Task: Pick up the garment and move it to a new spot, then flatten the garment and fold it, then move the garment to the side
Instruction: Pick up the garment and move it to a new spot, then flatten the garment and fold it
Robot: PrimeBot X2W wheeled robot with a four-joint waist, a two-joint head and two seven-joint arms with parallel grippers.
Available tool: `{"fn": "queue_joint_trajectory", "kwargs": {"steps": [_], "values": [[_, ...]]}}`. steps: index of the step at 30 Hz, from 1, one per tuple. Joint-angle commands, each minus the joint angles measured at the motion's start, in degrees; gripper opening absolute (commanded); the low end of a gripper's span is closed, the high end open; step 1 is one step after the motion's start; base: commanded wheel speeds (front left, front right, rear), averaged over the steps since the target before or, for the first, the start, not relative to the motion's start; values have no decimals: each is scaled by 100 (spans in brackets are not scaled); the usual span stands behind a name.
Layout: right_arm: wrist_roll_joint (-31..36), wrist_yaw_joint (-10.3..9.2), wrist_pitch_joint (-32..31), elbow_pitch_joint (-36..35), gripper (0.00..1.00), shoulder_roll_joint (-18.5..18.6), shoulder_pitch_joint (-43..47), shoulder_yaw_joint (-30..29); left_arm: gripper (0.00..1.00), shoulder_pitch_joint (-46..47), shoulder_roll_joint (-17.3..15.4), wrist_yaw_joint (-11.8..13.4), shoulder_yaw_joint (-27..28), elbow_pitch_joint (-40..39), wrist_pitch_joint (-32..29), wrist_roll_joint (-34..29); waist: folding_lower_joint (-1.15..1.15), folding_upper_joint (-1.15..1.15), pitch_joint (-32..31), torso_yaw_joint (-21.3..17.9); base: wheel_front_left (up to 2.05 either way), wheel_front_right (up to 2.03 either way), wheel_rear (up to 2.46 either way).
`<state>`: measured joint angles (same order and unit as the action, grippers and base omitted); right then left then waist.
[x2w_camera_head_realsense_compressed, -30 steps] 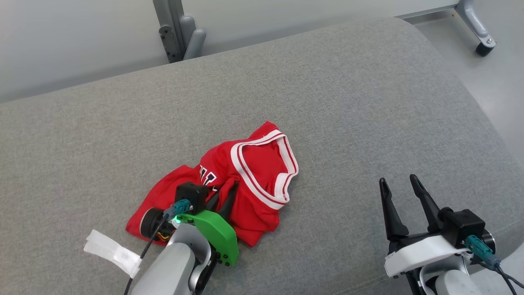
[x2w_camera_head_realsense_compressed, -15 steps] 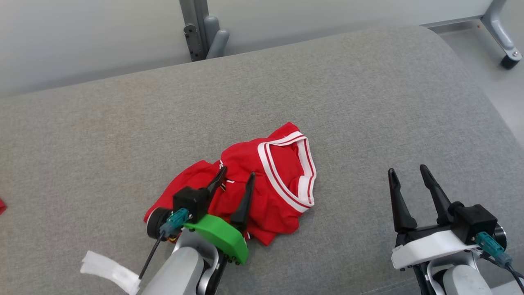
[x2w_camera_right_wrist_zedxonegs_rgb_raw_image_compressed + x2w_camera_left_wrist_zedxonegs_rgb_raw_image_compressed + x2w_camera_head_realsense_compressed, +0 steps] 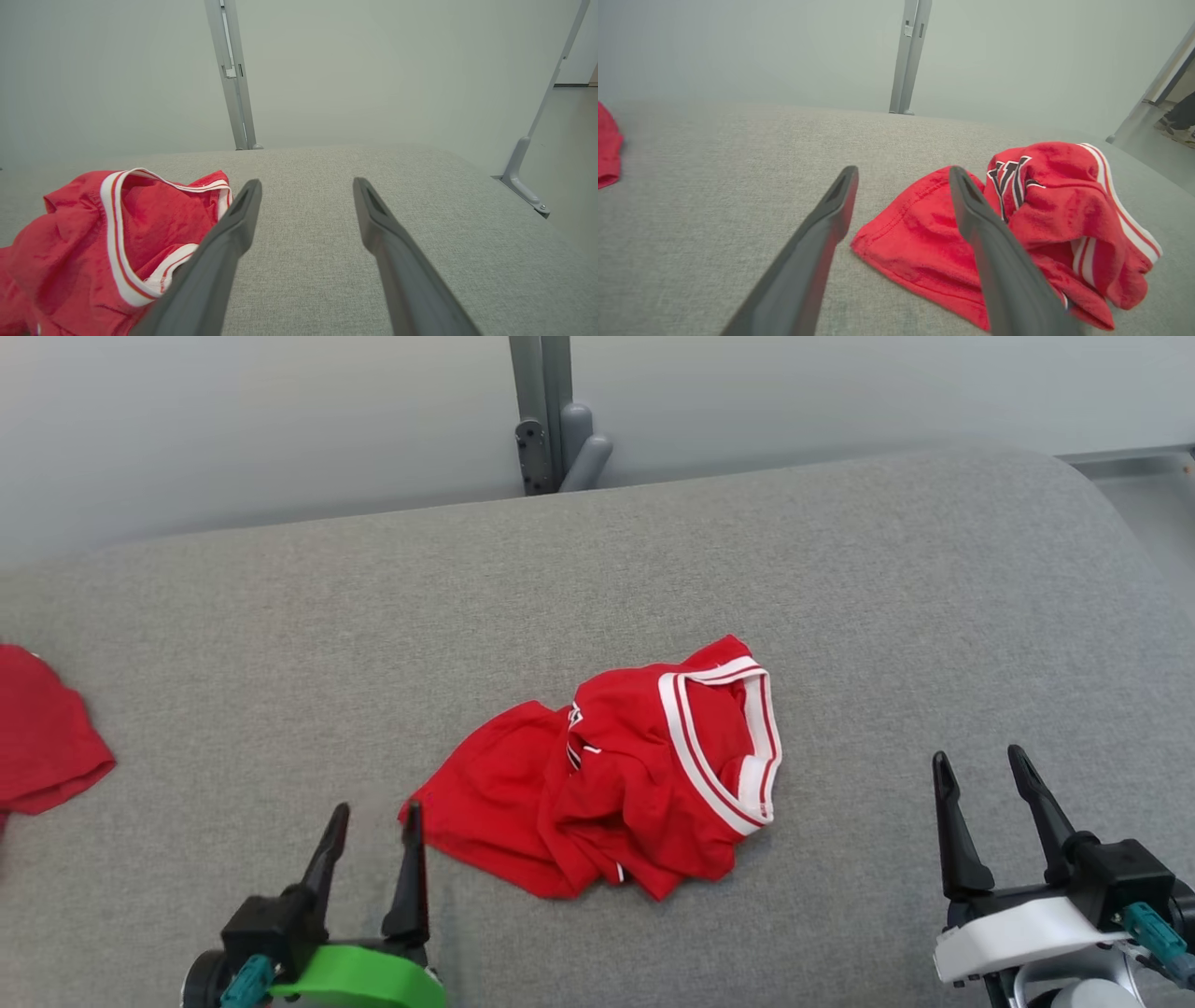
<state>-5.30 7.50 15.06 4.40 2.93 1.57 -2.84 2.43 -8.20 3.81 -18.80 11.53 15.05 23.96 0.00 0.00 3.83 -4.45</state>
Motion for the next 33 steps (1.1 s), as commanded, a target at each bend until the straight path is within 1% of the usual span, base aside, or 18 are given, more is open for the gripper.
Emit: {"fn": "queue_joint_trajectory", "kwargs": {"steps": [1, 3, 4, 11, 12, 16, 22, 33], "values": [[62, -2, 18, -17, 100, 59, 138, -67, 100, -311, 26, 20, 260, -168, 17, -143, 0, 0, -159, 188, 0, 0, 0], [72, -2, 18, -5, 100, 65, 230, -121, 100, -543, 57, -67, 450, -276, 16, -249, 0, 0, -210, 250, 0, 0, 0], [87, -1, 18, 14, 100, 75, 299, -169, 100, -690, 85, -193, 628, -351, 17, -373, 0, 0, -258, 309, 0, 0, 0], [121, -2, 18, 41, 100, 85, 476, -270, 100, -1008, 253, -678, 1205, -432, 18, -752, 0, 0, -396, 417, 0, 0, 0], [121, -2, 18, 41, 100, 85, 476, -270, 100, -1008, 253, -678, 1205, -432, 18, -752, 0, 0, -396, 417, 0, 0, 0], [137, -2, 18, 74, 100, 98, 520, -268, 100, -1120, 317, -877, 1421, -356, 18, -893, 0, 0, -463, 399, 0, 0, 0], [145, -2, 18, 105, 100, 135, 503, -258, 100, -1279, 408, -1026, 1651, -355, 18, -1009, 0, 0, -547, 359, 0, 0, 0], [143, -2, 18, 110, 100, 114, 465, -199, 100, -1204, 493, -1118, 1690, -295, 19, -1108, 0, 0, -542, 367, 0, 0, 0]]}}
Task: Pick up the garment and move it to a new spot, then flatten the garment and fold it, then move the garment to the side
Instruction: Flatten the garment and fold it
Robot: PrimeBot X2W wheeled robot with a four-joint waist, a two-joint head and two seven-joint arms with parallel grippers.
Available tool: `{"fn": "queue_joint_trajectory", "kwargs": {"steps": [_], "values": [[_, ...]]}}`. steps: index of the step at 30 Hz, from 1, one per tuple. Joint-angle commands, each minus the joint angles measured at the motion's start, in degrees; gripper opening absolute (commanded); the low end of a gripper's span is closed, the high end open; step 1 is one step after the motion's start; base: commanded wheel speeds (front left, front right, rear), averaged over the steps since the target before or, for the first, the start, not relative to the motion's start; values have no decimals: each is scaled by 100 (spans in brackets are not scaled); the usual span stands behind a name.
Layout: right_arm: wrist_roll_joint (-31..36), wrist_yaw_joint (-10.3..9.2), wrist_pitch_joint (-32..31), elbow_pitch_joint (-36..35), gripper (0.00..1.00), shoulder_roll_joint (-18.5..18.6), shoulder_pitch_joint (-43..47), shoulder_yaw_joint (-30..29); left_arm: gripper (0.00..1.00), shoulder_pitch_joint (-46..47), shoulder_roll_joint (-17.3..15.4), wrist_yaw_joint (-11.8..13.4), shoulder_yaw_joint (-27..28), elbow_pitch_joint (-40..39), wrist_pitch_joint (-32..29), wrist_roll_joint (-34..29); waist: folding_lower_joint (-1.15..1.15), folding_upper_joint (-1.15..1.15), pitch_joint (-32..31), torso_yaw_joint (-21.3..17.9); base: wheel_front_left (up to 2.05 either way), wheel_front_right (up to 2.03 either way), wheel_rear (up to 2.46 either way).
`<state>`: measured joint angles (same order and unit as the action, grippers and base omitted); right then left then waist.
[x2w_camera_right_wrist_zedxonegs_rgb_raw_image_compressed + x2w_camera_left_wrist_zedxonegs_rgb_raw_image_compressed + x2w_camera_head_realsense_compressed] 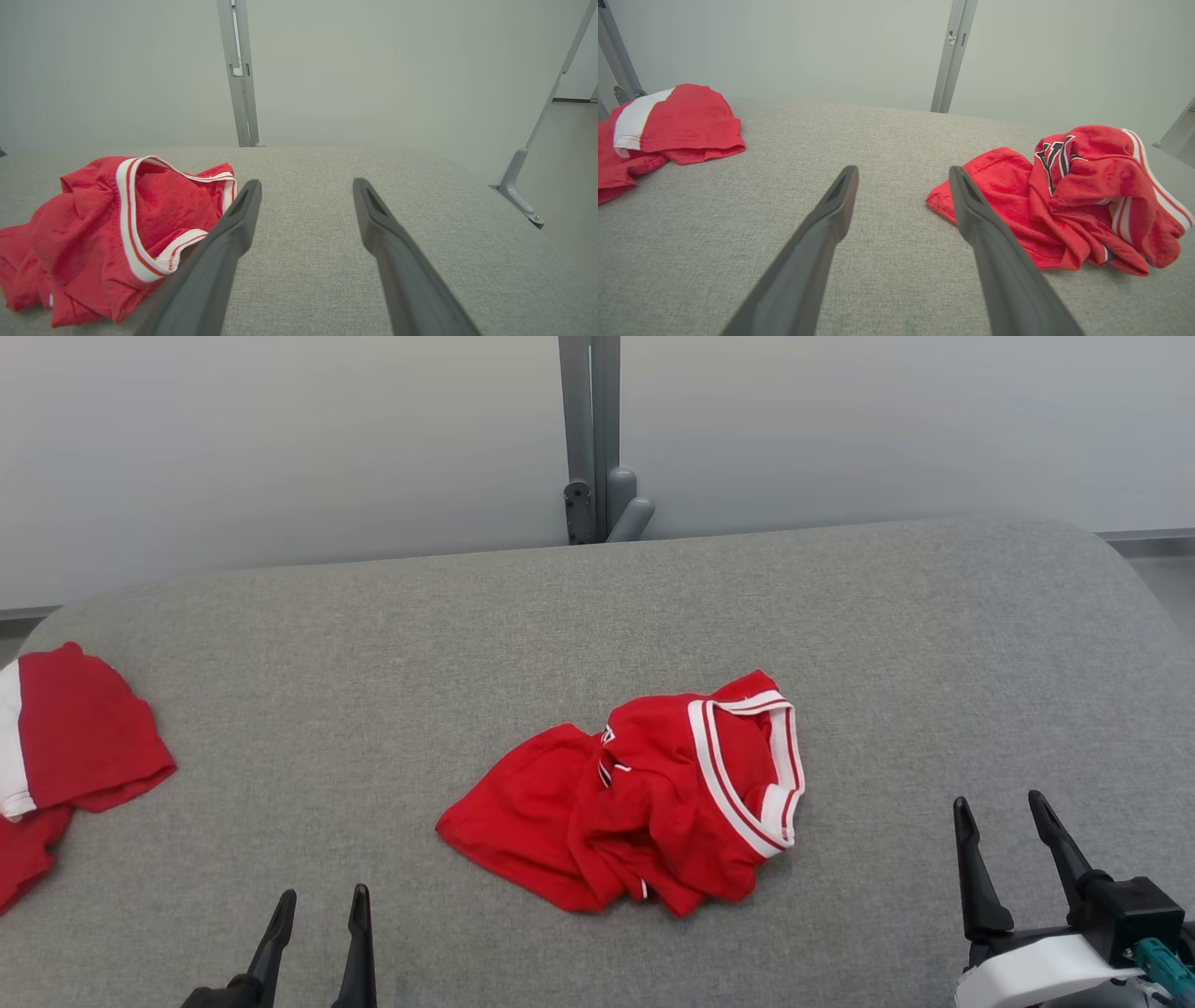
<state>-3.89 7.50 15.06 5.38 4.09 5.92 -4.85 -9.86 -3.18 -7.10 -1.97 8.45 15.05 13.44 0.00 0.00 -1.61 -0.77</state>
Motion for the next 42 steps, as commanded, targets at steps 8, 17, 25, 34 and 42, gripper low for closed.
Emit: {"fn": "queue_joint_trajectory", "kwargs": {"steps": [8, 17, 25, 34, 42], "values": [[-26, -2, 18, 8, 100, -26, 45, 25, 100, 65, 17, -41, 21, 38, 19, -58, 0, 0, 50, -21, 0, 0, 0], [-30, -2, 18, 17, 100, -43, 21, 43, 100, 100, 25, -42, -14, 53, 19, -52, 0, 0, 74, -43, 0, 0, 0], [-44, -2, 18, 30, 100, -54, -3, 44, 100, 158, 24, -43, -57, 60, 19, -36, 0, 0, 92, -56, 0, 0, 0], [-38, -1, 18, 29, 100, -48, -41, 78, 100, 407, -76, -44, -325, 257, 19, -33, 0, 0, 152, -99, 0, 0, 0], [-51, -2, 18, -7, 100, 8, -196, 167, 100, 1131, -388, -43, -900, 891, 12, 161, 0, 0, 380, -305, 0, 0, 0]]}}
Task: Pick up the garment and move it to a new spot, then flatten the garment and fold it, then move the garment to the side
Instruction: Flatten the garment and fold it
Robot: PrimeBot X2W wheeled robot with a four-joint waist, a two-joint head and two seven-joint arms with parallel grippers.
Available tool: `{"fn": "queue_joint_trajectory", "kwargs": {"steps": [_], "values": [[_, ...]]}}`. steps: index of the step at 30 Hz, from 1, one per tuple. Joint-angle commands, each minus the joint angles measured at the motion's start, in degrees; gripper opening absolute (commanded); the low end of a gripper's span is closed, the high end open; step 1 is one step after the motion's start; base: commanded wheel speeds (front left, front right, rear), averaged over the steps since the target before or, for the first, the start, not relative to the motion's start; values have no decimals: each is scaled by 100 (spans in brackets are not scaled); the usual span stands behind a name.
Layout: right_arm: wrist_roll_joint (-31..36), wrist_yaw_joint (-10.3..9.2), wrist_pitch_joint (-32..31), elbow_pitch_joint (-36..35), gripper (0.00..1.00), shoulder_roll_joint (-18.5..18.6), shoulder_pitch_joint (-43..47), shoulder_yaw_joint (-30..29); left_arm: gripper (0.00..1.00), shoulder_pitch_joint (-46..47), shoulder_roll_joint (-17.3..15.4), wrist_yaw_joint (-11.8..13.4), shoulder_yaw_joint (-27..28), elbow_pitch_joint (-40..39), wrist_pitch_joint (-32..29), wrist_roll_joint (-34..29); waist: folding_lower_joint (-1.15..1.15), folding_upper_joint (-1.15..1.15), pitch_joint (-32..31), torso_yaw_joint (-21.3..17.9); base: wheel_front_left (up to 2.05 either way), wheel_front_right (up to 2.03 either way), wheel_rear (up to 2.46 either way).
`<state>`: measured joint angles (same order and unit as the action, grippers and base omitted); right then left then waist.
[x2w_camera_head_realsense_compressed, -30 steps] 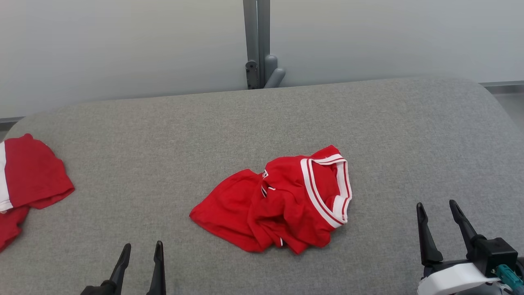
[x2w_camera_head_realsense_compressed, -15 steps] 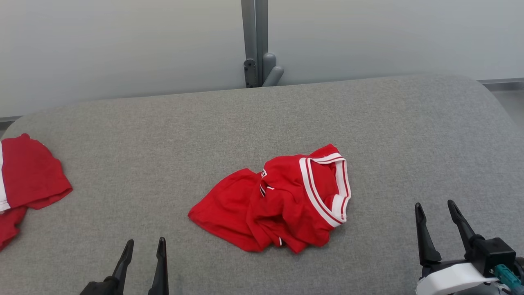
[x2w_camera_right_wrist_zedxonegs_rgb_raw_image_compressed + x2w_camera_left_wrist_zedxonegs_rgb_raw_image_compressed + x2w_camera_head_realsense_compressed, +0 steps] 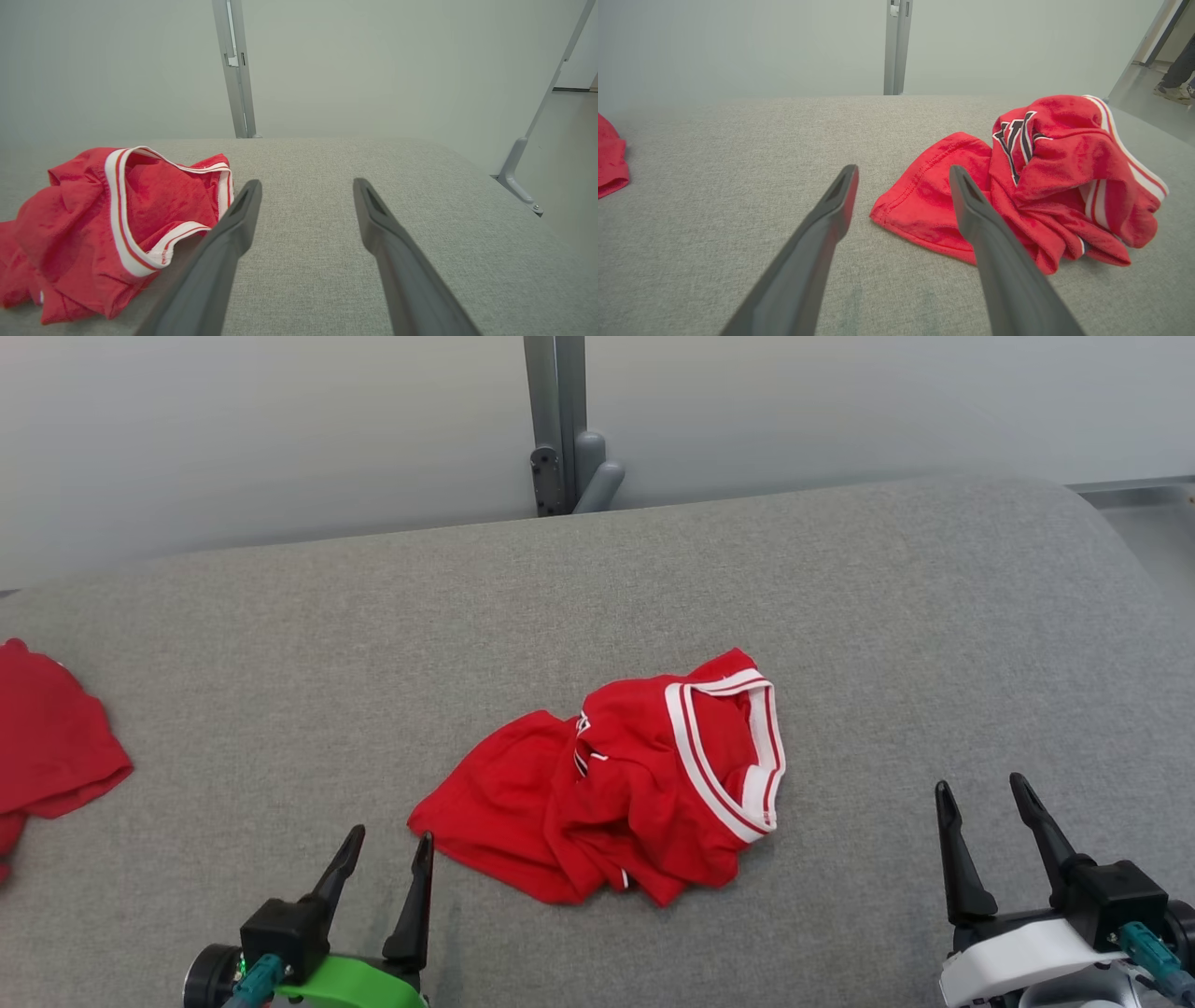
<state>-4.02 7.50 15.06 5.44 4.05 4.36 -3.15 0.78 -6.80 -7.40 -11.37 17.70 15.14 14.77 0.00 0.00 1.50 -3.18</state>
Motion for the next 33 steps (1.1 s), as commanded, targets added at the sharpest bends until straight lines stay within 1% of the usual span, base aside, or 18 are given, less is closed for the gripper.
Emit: {"fn": "queue_joint_trajectory", "kwargs": {"steps": [1, 6, 11, 16, 18, 20, 21, 22, 23, 24, 28, 30, 33], "values": [[-38, -2, 18, -17, 100, 10, -61, 2, 100, 174, -73, -14, -58, 92, 1, 72, 0, 0, 112, -99, 0, 0, 0], [-37, -2, 18, -43, 100, -7, -169, 29, 100, 714, -304, -8, -403, 757, -98, 290, 0, 0, 338, -293, 0, 0, 0], [-46, -2, 18, -63, 100, -37, -295, 64, 100, 1211, -472, -7, -567, 1403, -348, 595, 0, 0, 586, -516, 0, 0, 0], [-57, -2, 18, -49, 100, -61, -370, 32, 100, 1526, -586, -7, -646, 1921, -534, 870, 0, 0, 733, -688, 0, 0, 0], [-65, -2, 18, -47, 100, -67, -384, 47, 100, 1588, -579, -6, -644, 2082, -607, 1074, 0, 0, 774, -738, 0, 0, 0], [-76, -2, 18, -44, 100, -77, -398, 61, 100, 1614, -576, -7, -766, 2170, -755, 1314, 0, 0, 809, -775, 0, 0, 0], [-79, -1, 18, -45, 100, -82, -412, 64, 91, 1619, -578, -7, -857, 2202, -864, 1427, 0, 0, 823, -786, 0, 0, 0], [-79, -1, 18, -45, 100, -82, -412, 64, 91, 1619, -578, -7, -857, 2202, -864, 1427, 0, 0, 823, -786, 0, 0, 0], [-85, -2, 18, -44, 100, -82, -420, 63, 39, 1608, -586, -9, -971, 2216, -993, 1552, 0, 0, 832, -793, 0, 0, 0], [-88, -2, 18, -40, 100, -84, -425, 64, 0, 1582, -598, -10, -1102, 2190, -1098, 1678, 0, 0, 839, -800, 0, 0, 0], [-94, -2, 18, -37, 100, -97, -423, 54, 0, 1511, -675, -9, -1432, 1815, -1378, 2238, 0, 0, 847, -803, 0, 0, 0], [-103, -2, 18, -28, 100, -102, -421, 49, 0, 1514, -725, -8, -1537, 1415, -1461, 2514, 0, 0, 837, -784, 0, 0, 0], [-97, -2, 18, -2, 100, -108, -403, 92, 0, 1570, -802, -8, -1549, 783, -1527, 2826, 0, 0, 793, -744, 0, 0, 0]]}}
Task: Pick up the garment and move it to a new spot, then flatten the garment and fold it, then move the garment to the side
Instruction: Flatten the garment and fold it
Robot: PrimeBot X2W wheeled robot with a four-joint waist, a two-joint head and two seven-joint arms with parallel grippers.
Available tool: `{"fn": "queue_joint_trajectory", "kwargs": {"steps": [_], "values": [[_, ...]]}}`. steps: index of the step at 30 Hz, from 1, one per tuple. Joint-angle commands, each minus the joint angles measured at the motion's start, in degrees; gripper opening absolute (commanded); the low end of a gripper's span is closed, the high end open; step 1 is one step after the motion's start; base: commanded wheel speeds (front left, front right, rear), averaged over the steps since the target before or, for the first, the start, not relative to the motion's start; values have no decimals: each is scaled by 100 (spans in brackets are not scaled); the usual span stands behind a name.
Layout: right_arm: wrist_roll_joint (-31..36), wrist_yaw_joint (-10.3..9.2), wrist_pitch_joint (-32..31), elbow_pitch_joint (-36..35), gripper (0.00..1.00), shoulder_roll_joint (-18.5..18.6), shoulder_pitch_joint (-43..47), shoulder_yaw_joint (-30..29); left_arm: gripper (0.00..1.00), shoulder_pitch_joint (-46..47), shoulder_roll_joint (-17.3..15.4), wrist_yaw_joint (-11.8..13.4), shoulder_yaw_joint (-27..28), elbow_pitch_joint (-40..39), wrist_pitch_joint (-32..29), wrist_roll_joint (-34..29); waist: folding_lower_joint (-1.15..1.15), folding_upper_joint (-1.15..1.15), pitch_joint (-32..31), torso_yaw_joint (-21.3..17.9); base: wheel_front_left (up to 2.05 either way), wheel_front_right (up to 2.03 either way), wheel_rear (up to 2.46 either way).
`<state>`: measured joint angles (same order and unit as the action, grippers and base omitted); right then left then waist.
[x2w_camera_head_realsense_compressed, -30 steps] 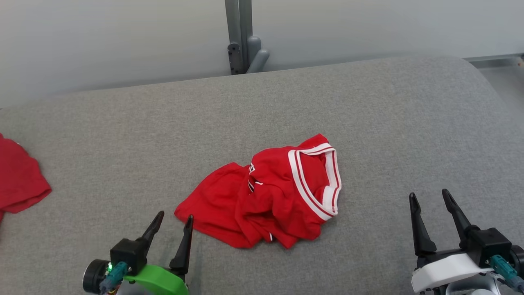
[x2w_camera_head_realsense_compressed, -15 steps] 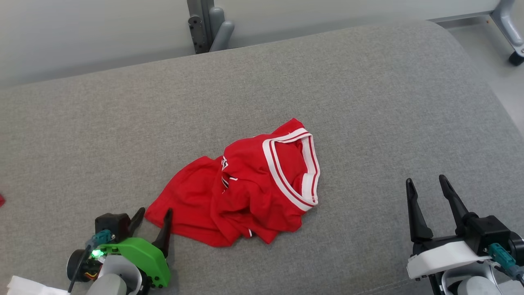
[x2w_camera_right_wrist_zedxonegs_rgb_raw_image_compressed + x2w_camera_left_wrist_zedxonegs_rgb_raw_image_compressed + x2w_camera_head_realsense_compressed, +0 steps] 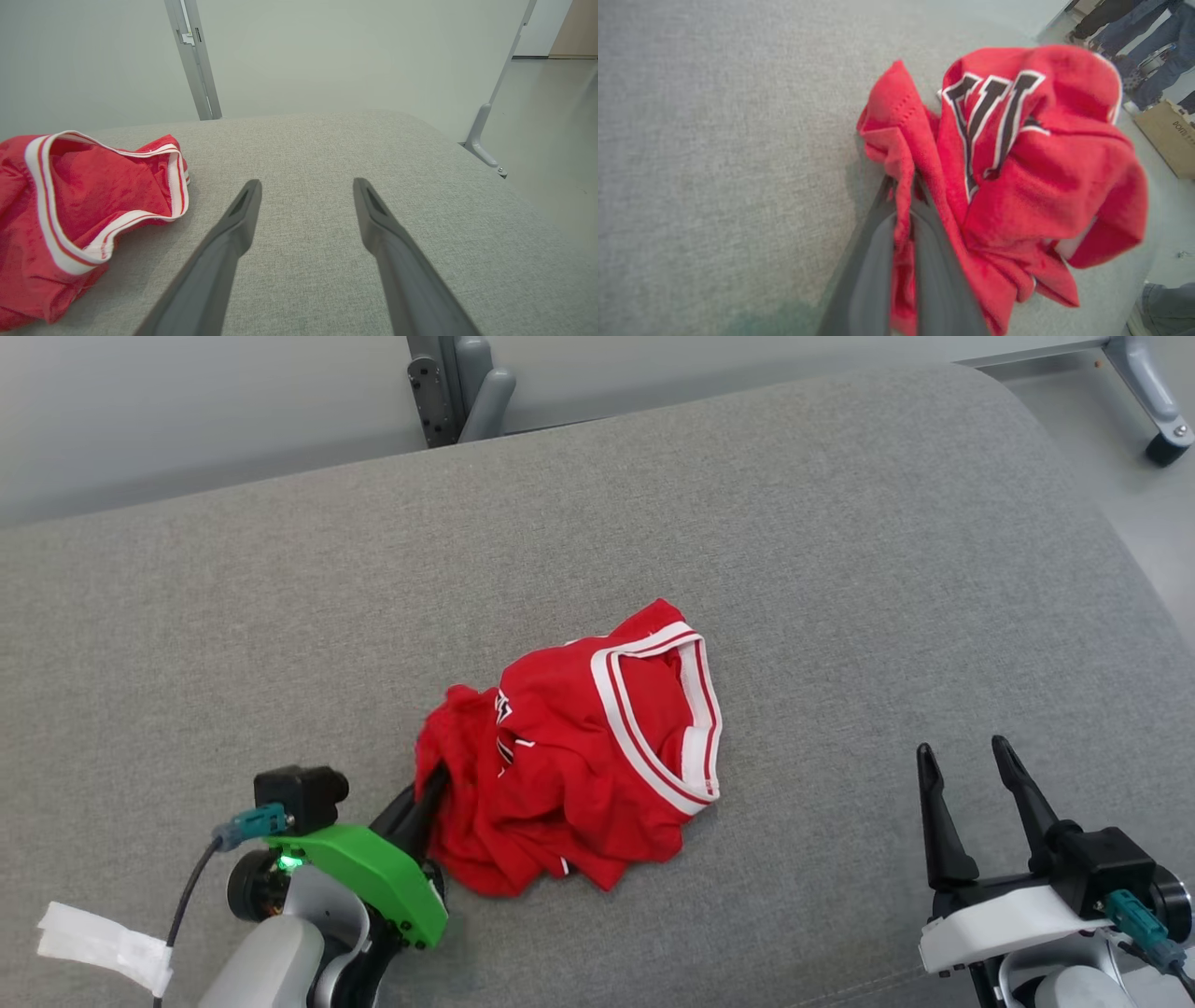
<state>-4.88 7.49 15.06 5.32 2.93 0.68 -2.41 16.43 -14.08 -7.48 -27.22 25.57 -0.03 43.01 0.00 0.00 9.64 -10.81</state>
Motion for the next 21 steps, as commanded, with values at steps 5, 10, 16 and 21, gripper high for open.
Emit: {"fn": "queue_joint_trajectory", "kwargs": {"steps": [5, 10, 16, 21], "values": [[-78, -1, 18, 28, 100, 5, -50, 104, 0, 220, 24, 313, 13, -1130, -220, -32, 0, 0, -60, 71, 0, 0, 0], [-193, -1, 18, 63, 100, 3, -99, 210, 0, 500, 209, 659, -89, -2260, -639, -66, 0, 0, -109, 48, 0, 0, 0], [-305, -1, 18, 119, 100, 3, -49, 277, 0, 1015, 366, 958, -20, -3039, -1157, 112, 0, 0, -195, -27, 0, 0, 0], [-378, -1, 18, 130, 100, 4, -57, 265, 0, 1594, 376, 1108, 127, -3176, -1441, 137, 0, 0, -266, -139, 0, 0, 0]]}}
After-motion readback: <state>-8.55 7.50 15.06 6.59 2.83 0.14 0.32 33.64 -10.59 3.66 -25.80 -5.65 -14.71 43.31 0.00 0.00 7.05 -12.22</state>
